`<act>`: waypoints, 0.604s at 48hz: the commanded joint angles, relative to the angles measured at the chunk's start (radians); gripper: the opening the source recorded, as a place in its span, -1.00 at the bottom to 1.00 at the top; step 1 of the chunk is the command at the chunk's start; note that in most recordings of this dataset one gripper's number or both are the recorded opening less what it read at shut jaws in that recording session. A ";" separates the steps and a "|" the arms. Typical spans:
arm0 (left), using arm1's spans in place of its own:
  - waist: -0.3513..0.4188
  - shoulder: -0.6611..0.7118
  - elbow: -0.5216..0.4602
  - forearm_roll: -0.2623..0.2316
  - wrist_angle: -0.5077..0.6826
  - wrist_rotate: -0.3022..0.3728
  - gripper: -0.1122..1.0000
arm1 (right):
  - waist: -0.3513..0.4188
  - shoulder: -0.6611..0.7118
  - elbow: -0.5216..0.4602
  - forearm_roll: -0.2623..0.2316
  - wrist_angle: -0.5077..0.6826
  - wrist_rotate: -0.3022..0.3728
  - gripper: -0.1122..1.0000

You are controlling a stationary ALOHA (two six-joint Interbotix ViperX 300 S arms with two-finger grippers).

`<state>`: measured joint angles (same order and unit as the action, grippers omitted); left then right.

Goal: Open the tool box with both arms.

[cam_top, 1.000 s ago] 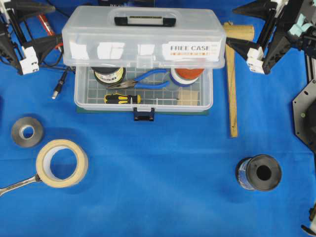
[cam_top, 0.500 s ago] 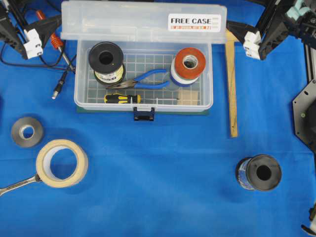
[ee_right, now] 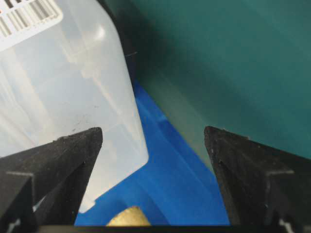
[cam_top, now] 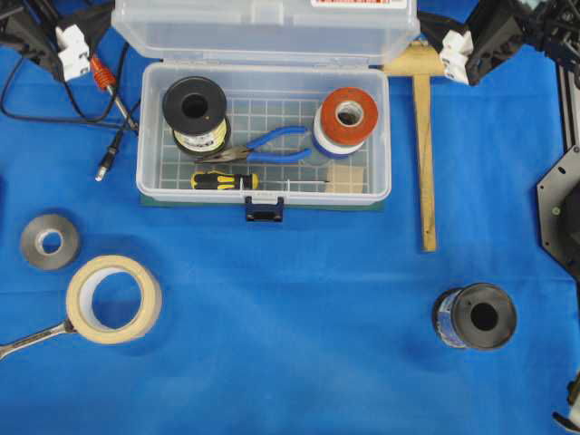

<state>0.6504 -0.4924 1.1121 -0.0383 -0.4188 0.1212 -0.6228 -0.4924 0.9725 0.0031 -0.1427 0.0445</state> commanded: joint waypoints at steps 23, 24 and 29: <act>0.069 0.092 -0.067 0.006 0.008 0.052 0.87 | -0.077 0.074 -0.063 -0.002 -0.011 0.002 0.77; 0.072 0.094 -0.069 0.006 0.008 0.054 0.87 | -0.081 0.078 -0.066 -0.002 -0.009 0.002 0.77; 0.087 0.107 -0.077 0.005 0.008 0.057 0.87 | -0.098 0.094 -0.075 -0.003 -0.011 0.002 0.77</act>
<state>0.7332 -0.3850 1.0554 -0.0368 -0.4050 0.1764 -0.7133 -0.4019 0.9265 0.0031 -0.1473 0.0476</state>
